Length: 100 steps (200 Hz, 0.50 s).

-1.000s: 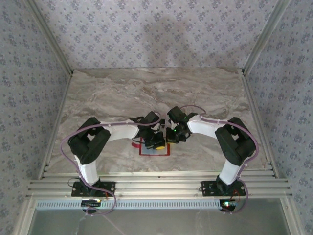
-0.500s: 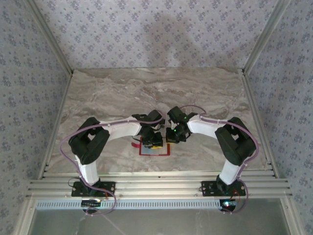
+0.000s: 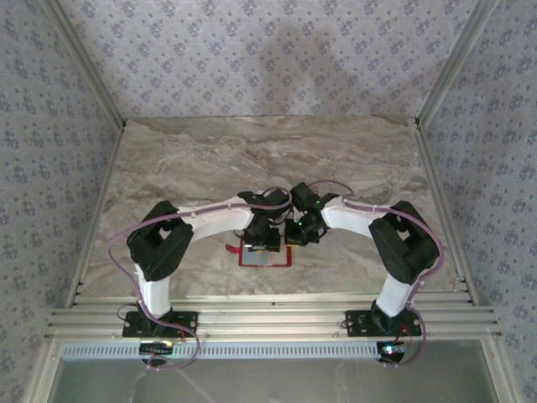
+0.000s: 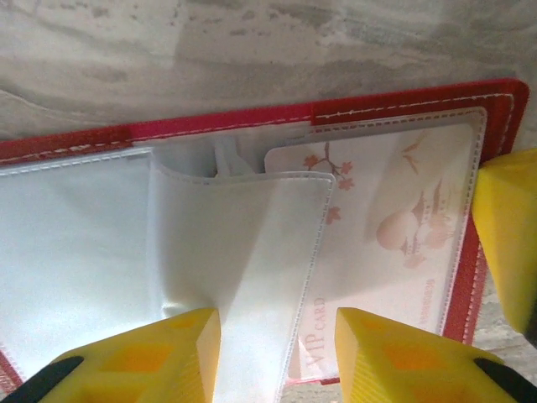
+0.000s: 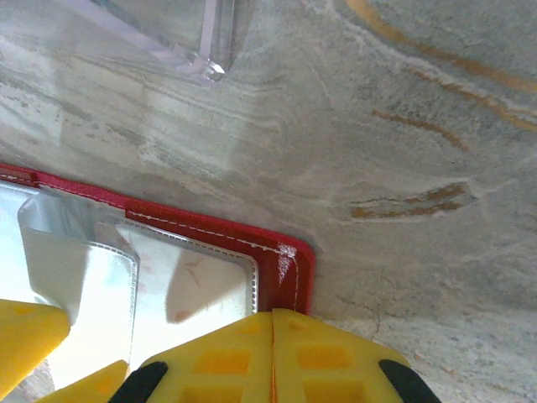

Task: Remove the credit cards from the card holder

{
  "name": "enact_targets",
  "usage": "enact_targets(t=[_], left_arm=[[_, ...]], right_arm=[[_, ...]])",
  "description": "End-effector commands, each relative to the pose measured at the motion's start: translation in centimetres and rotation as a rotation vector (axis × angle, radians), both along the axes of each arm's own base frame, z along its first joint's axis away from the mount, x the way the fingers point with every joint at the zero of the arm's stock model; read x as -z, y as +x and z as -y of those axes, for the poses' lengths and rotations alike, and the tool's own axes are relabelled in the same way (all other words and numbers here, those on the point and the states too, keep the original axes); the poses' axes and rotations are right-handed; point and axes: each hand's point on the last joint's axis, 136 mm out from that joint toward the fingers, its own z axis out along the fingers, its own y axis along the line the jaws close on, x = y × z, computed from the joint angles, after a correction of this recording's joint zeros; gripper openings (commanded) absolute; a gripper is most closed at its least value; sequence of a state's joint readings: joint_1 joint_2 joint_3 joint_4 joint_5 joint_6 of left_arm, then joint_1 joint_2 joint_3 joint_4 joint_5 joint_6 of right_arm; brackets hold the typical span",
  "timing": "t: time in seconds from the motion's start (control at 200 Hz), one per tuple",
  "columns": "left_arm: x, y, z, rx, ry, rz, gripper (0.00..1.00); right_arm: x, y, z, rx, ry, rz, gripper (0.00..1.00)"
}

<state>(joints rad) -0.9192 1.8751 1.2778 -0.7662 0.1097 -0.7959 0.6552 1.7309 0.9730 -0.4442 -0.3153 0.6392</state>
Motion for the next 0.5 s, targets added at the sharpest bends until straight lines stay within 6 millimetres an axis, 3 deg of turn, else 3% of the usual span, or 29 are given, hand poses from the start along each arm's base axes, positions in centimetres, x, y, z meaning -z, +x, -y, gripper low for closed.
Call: enact_targets(t=[0.0, 0.495], left_arm=[[0.0, -0.2, -1.5, 0.035, 0.114, 0.013, 0.43], [-1.5, 0.6, -3.6, 0.065, 0.252, 0.092, 0.48]], right_arm=[[0.8, -0.6, 0.2, -0.005, -0.016, -0.029, 0.08], [0.9, -0.7, 0.3, -0.004, -0.021, -0.031, 0.08]])
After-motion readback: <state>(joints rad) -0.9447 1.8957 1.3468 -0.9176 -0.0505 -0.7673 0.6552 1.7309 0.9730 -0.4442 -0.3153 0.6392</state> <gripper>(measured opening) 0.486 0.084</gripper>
